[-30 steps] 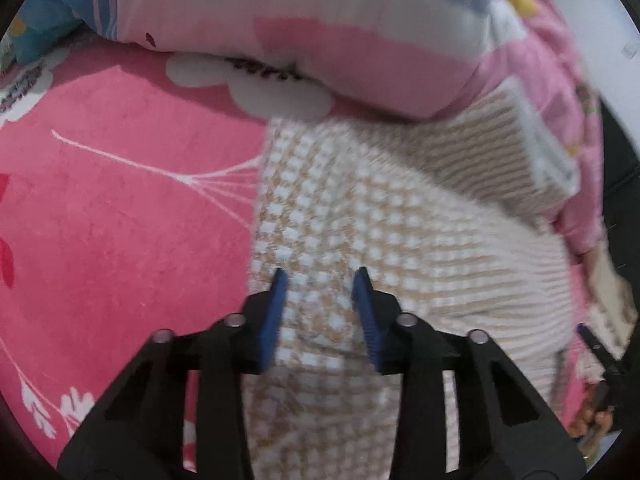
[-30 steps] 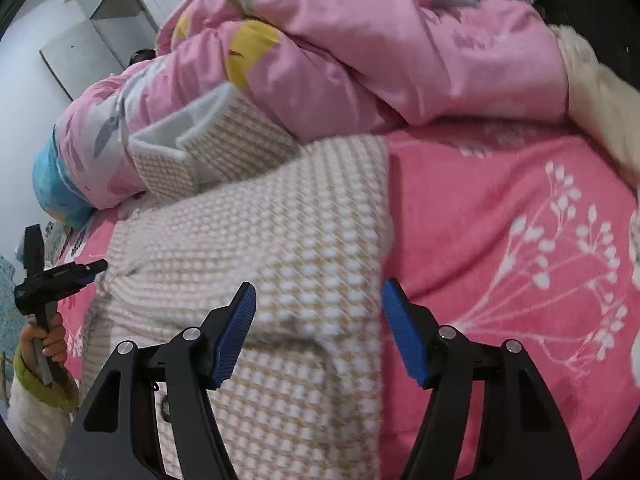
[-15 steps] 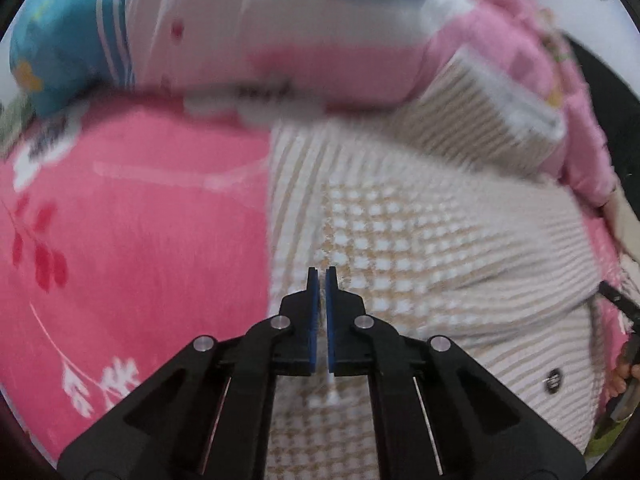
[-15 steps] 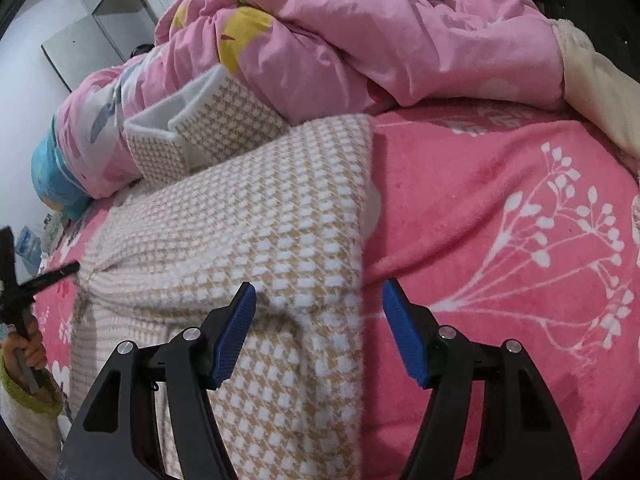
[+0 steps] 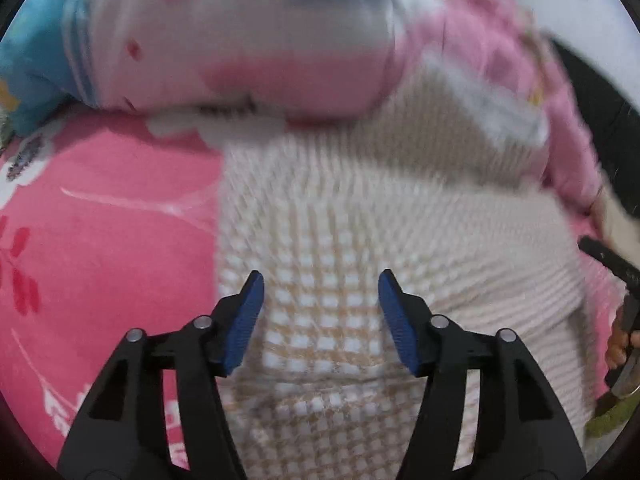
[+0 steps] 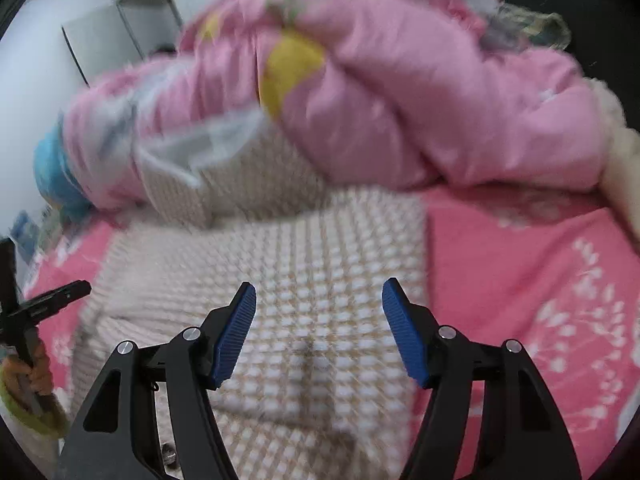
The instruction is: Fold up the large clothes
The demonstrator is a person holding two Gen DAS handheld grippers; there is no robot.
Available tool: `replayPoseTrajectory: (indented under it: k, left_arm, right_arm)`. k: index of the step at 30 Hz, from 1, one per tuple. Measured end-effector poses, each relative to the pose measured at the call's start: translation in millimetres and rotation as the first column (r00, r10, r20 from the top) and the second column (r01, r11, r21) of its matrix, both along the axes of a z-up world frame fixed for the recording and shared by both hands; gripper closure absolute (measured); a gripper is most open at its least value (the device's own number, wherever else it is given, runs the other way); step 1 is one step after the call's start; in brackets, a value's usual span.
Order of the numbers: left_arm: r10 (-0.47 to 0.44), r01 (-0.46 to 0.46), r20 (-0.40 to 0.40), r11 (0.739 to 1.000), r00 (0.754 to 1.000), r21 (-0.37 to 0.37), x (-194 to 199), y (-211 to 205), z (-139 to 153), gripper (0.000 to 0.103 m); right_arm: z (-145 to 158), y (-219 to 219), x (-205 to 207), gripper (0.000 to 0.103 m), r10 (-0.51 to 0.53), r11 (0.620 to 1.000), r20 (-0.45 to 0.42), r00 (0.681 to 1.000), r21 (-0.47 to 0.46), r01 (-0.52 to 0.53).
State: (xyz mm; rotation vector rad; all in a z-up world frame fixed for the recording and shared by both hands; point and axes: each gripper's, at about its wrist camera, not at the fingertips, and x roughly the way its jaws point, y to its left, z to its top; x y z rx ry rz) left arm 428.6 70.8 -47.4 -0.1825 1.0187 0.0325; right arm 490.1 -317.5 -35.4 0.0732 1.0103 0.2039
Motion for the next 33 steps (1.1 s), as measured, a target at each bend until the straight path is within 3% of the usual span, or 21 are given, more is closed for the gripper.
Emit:
replayPoseTrajectory:
  k: [1, 2, 4, 9, 11, 14, 17, 22, 24, 26, 30, 33]
  left_arm:
    - [0.001, -0.001, -0.008, 1.000, 1.000, -0.012, 1, 1, -10, 0.038]
    - [0.009, -0.009, 0.015, 0.999, 1.000, -0.040, -2, 4, -12, 0.037]
    - [0.029, -0.027, 0.034, 0.998, 0.999, -0.059, -10, 7, -5, 0.037]
    - [0.039, -0.040, 0.058, 0.999, 0.998, 0.006, -56, 1, 34, 0.031]
    - [0.019, -0.022, 0.098, 0.999, 0.995, 0.032, -84, -6, 51, 0.023]
    - [-0.051, 0.039, 0.150, 0.996, 0.987, 0.082, -145, -30, 69, 0.019]
    - [-0.079, 0.066, 0.157, 0.994, 0.984, 0.084, -187, -46, 66, 0.018]
    - [-0.105, 0.101, 0.107, 0.994, 0.989, 0.042, -236, -70, 29, 0.016]
    - [-0.121, 0.119, 0.043, 0.992, 0.992, 0.041, -240, -79, 5, 0.016]
    - [-0.130, 0.130, -0.003, 0.989, 0.991, 0.070, -244, -87, -18, 0.015]
    - [-0.125, 0.120, 0.049, 0.989, 0.991, 0.092, -252, -86, -23, 0.011]
    - [-0.128, 0.124, 0.053, 0.990, 0.990, 0.070, -254, -81, -25, 0.008]
  right_arm:
    - [-28, -1, 6, 0.038, -0.007, 1.000, -0.075, 0.997, -0.022, 0.005]
    - [-33, -6, 5, 0.038, -0.020, 1.000, -0.075, 0.997, 0.016, 0.021]
    - [-16, -15, -1, 0.038, -0.059, 0.996, -0.088, 0.994, 0.061, 0.065]
    - [41, -23, -54, 0.037, -0.079, 0.993, -0.054, 0.995, 0.084, 0.083]
    - [63, -16, -95, 0.030, -0.036, 0.996, -0.025, 0.999, 0.083, 0.038]
    - [80, 3, -162, 0.015, 0.063, 0.997, 0.001, 0.998, 0.050, -0.063]
    - [74, 21, -209, 0.011, 0.114, 0.993, -0.033, 0.993, 0.021, -0.113]
    - [42, 37, -268, 0.010, 0.066, 0.997, -0.089, 0.994, -0.029, -0.068]
    - [19, 42, -272, 0.009, 0.048, 0.999, -0.141, 0.989, -0.015, -0.050]
    - [-2, 46, -272, 0.009, -0.004, 0.996, -0.181, 0.983, -0.091, -0.013]
    - [-16, 57, -276, 0.006, -0.010, 0.982, -0.148, 0.989, -0.188, -0.019]
    - [-16, 57, -278, 0.006, -0.030, 0.983, -0.153, 0.988, -0.183, 0.002]
